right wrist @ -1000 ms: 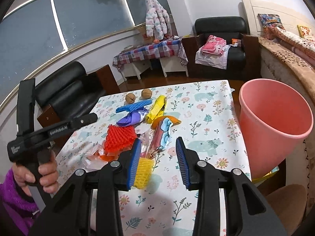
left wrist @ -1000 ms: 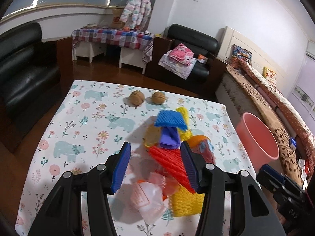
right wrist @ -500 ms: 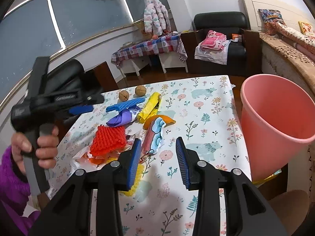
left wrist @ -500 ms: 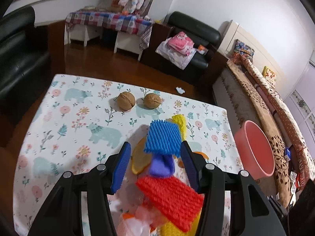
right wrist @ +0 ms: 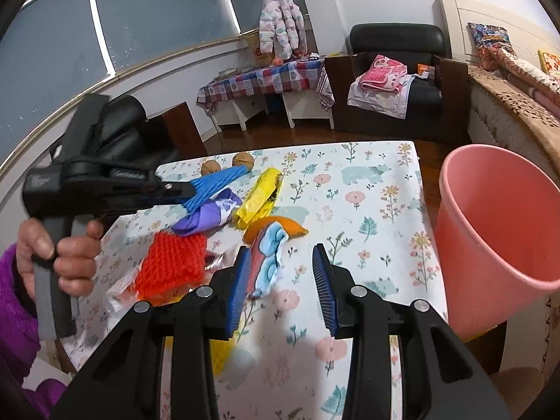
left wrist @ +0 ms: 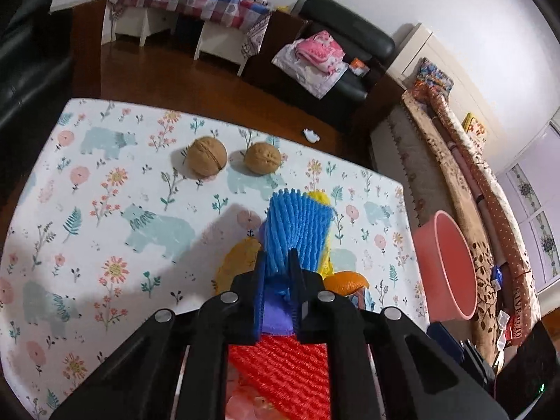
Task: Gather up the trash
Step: 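Grasp the blue mesh sleeve with the left tool while the right tool grasps the yellow plastic bag, then carry the blue mesh sleeve and yellow bag over the pink bucket with both tools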
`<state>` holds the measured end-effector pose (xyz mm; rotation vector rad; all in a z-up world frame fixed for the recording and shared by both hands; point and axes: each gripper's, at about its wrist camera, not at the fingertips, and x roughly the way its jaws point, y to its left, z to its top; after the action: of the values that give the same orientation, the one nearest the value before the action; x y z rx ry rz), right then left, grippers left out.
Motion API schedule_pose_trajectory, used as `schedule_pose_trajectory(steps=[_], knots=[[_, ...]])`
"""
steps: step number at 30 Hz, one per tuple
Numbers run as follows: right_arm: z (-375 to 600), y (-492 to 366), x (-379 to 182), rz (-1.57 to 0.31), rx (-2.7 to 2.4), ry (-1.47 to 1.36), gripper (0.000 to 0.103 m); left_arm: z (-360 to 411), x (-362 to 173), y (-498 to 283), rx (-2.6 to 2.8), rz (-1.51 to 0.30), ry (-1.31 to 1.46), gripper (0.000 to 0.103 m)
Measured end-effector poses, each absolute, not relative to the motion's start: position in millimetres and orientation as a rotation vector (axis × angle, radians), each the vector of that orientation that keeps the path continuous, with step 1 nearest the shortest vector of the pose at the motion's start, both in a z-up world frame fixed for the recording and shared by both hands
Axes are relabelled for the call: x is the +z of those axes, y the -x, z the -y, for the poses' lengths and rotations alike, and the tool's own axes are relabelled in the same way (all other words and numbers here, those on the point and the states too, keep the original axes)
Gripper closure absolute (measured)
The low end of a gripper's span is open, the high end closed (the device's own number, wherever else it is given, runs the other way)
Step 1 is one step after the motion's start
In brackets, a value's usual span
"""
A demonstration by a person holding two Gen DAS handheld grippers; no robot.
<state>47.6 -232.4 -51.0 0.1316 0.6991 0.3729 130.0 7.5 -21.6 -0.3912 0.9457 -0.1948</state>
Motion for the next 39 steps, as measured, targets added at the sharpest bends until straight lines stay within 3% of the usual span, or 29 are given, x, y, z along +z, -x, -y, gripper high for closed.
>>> schedule_pose_trajectory(steps=[11, 21, 25, 28, 39], knots=[[197, -124, -57, -0.845, 0.400, -0.231, 0.066, -44, 7, -91, -0.104, -0.769, 0.371, 0.092], [158, -165, -84, -0.966, 0.385, -0.213, 0.066, -62, 4, -72, -0.085, -0.739, 0.367, 0.092], [151, -171, -90, -0.987, 0.372, -0.183, 0.085, -63, 1, -70, -0.091, -0.744, 0.374, 0.092], [152, -168, -90, -0.977, 0.375, -0.197, 0.090, -61, 1, -68, -0.100, -0.743, 0.372, 0.092], [178, -133, -61, -0.878, 0.393, -0.226, 0.095, -48, 11, -55, -0.107, -0.718, 0.354, 0.092]])
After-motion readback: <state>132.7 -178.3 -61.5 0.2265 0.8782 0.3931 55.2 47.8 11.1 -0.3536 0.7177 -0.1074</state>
